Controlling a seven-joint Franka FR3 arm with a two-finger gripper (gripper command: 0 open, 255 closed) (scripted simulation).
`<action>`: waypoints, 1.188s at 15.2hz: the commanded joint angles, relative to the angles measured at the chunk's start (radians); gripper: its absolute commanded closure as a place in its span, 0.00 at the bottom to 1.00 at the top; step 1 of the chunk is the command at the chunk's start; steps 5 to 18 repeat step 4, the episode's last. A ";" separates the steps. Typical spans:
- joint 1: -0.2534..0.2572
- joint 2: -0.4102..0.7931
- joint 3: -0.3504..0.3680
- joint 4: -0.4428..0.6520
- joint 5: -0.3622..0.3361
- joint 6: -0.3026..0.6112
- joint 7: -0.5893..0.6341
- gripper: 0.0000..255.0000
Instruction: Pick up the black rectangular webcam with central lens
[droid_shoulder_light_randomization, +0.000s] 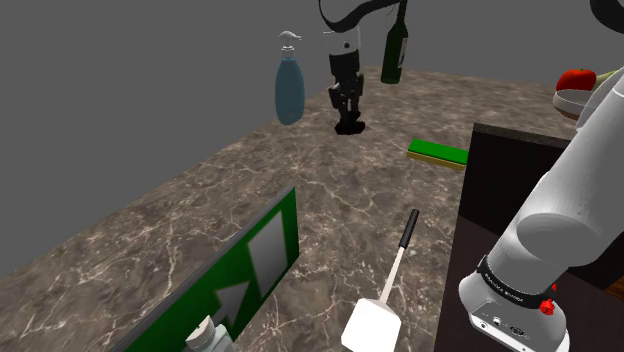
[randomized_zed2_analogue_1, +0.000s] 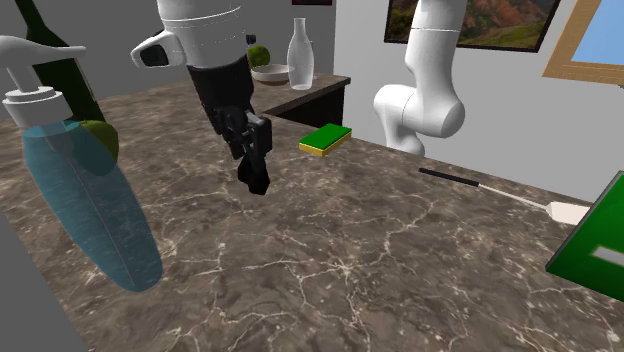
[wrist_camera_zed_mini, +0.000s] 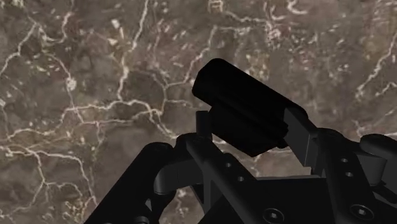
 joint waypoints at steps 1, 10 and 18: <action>0.000 0.000 0.000 0.026 0.000 -0.026 -0.003 1.00; 0.000 0.000 0.000 0.041 0.000 -0.041 -0.004 1.00; 0.000 0.000 0.000 0.041 0.000 -0.041 -0.004 1.00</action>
